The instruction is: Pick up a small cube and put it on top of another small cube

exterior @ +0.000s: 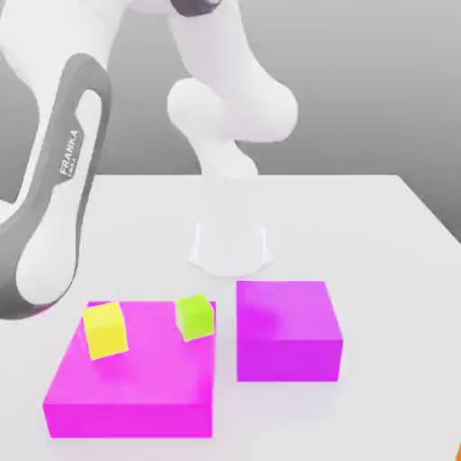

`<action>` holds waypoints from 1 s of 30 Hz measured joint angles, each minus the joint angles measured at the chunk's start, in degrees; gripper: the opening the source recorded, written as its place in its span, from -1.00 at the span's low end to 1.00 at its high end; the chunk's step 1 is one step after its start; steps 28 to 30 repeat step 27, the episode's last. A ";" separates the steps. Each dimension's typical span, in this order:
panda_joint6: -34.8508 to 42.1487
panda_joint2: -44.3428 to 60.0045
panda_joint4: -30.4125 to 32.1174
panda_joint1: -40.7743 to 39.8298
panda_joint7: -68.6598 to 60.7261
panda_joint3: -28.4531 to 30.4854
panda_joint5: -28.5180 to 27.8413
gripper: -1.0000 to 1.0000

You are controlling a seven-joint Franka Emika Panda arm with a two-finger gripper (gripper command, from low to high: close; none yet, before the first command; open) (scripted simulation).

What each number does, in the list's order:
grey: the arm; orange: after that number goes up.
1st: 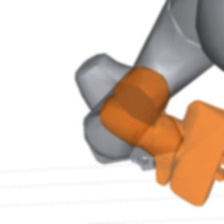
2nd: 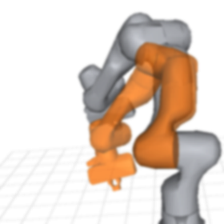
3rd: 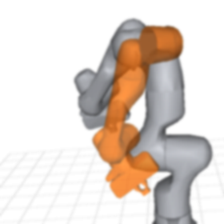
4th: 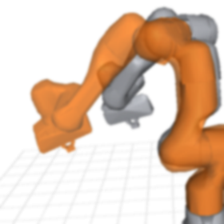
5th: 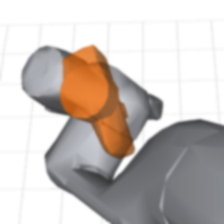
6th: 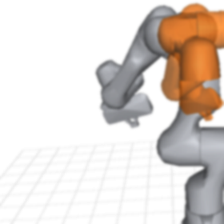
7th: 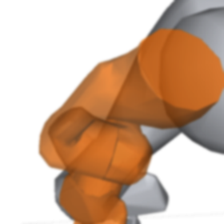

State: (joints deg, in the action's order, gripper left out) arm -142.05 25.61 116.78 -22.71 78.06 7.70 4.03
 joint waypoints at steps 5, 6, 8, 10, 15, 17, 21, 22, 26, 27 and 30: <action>0.60 -10.27 9.66 2.07 3.33 1.27 -2.79 -1.00; 0.72 -12.34 11.59 2.36 4.02 1.43 -3.34 -1.00; 0.97 -16.51 15.47 2.80 5.44 1.61 -4.45 -1.00; 1.22 -20.70 19.34 3.06 6.81 1.64 -5.45 -1.00; 1.86 -31.19 29.01 3.16 9.73 1.35 -7.08 -1.00; 2.09 -35.39 32.90 3.00 10.61 1.08 -7.35 -1.00; -0.96 -38.11 38.57 2.75 11.21 0.72 -6.98 -1.00; -3.15 -36.51 39.16 2.81 11.05 0.78 -6.71 -1.00; -9.35 -31.46 40.36 3.14 10.41 1.01 -5.77 1.00; -9.35 -31.46 40.36 3.12 10.41 1.01 -5.77 1.00; -9.35 -31.46 40.36 3.12 10.41 1.01 -5.77 1.00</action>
